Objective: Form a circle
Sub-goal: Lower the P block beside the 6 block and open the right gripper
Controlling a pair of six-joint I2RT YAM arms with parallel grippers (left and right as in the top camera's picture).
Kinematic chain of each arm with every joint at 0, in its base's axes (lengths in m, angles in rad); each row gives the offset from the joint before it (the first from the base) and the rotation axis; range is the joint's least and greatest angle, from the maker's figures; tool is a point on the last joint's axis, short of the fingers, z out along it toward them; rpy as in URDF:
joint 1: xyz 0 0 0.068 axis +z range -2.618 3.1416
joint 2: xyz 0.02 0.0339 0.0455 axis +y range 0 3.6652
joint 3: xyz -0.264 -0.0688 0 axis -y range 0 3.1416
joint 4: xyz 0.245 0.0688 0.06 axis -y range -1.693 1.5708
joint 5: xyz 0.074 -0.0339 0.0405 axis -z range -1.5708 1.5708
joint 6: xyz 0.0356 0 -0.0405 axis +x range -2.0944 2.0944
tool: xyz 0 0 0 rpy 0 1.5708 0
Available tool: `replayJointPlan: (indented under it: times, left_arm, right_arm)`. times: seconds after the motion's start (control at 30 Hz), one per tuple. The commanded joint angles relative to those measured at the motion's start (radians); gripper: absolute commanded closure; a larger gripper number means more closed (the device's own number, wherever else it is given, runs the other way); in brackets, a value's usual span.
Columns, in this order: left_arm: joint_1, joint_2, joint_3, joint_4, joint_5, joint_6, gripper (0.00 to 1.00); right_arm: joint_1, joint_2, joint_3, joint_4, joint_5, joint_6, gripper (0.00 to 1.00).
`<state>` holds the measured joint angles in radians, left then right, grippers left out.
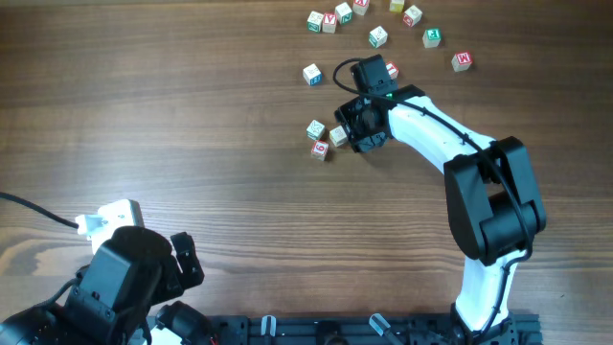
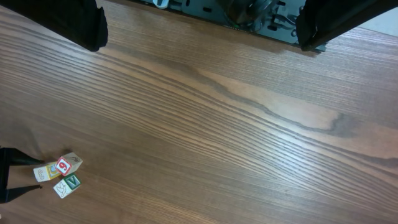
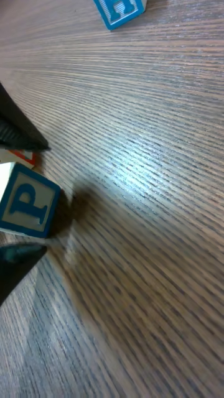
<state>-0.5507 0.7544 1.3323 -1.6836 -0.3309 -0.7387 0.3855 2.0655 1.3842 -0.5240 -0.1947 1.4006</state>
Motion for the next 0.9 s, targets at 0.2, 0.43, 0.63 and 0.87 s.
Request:
replayJointPlan:
  times: [0.2,0.43,0.63,0.87]
  left_arm:
    - [0.005,-0.002,-0.002,0.0,0.001,-0.013,0.0]
    - [0.005,-0.002,-0.002,0.0,0.001,-0.013,0.0]
    - [0.005,-0.002,-0.002,0.0,0.001,-0.013,0.0]
    - [0.005,-0.002,-0.002,0.0,0.001,-0.013,0.0]
  right_arm:
    - [0.004,0.026,-0.003,-0.012,0.002,-0.048,0.63]
    - [0.004,0.026,-0.003,-0.019,-0.015,-0.031,0.68]
    - [0.004,0.025,-0.003,-0.015,-0.092,0.025,0.68]
    - [-0.008,0.022,-0.002,-0.066,-0.095,0.145,0.69]
